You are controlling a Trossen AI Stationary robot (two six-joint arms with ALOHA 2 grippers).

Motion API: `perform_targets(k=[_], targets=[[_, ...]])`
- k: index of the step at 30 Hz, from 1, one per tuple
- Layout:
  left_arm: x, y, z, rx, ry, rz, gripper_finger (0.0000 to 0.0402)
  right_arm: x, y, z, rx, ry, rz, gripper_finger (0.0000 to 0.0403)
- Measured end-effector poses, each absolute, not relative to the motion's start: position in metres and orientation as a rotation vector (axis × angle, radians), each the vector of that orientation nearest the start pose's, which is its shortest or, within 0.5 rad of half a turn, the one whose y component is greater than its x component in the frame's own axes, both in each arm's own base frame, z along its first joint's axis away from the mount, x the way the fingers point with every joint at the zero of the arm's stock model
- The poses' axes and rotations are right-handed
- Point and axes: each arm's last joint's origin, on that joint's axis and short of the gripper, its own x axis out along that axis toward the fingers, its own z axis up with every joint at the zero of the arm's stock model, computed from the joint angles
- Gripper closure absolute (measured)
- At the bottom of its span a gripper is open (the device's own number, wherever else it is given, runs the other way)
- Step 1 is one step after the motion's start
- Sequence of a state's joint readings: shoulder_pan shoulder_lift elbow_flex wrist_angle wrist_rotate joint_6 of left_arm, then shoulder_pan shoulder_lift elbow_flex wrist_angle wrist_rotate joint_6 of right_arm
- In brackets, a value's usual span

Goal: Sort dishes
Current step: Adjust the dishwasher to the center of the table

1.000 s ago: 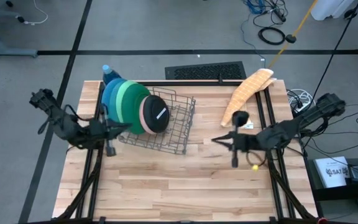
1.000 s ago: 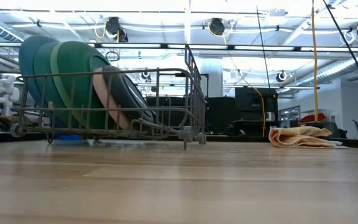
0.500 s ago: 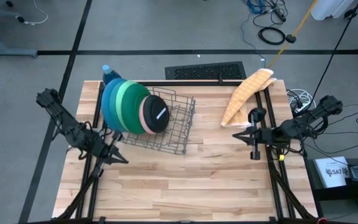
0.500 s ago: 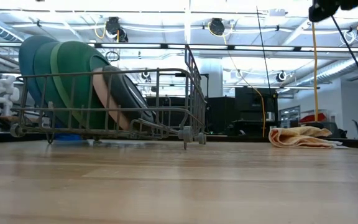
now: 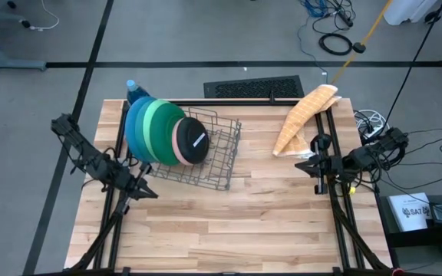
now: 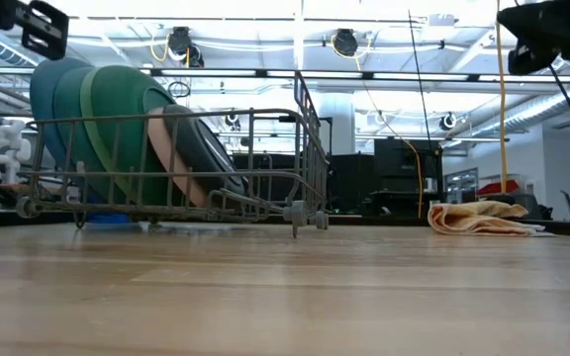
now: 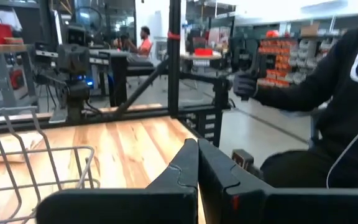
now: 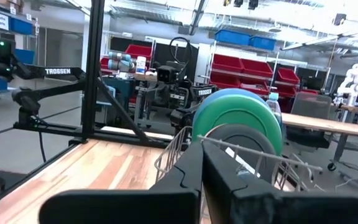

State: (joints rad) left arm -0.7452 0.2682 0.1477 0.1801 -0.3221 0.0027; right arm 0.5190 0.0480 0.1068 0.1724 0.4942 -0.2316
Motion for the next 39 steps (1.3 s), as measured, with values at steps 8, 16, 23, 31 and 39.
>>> perform_targets(k=[8, 16, 23, 31, 39], targets=[[0.082, -0.063, 0.192, -0.069, -0.082, -0.423, 0.0402, 0.081, 0.029, 0.207, -0.064, -0.172, -0.014, 0.0403], [0.077, -0.06, 0.195, -0.039, -0.149, -0.45, 0.0402, 0.096, 0.034, 0.203, 0.076, -0.096, -0.05, 0.0403], [0.077, -0.059, 0.197, -0.024, -0.171, -0.444, 0.0402, 0.14, 0.045, 0.22, 0.013, 0.033, -0.157, 0.0399], [0.077, -0.059, 0.197, -0.026, -0.17, -0.419, 0.0402, 0.235, 0.056, 0.242, -0.054, 0.213, -0.251, 0.0296], [0.077, -0.059, 0.198, -0.037, -0.176, -0.419, 0.0402, 0.282, 0.028, 0.207, 0.009, 0.378, -0.287, 0.0212]])
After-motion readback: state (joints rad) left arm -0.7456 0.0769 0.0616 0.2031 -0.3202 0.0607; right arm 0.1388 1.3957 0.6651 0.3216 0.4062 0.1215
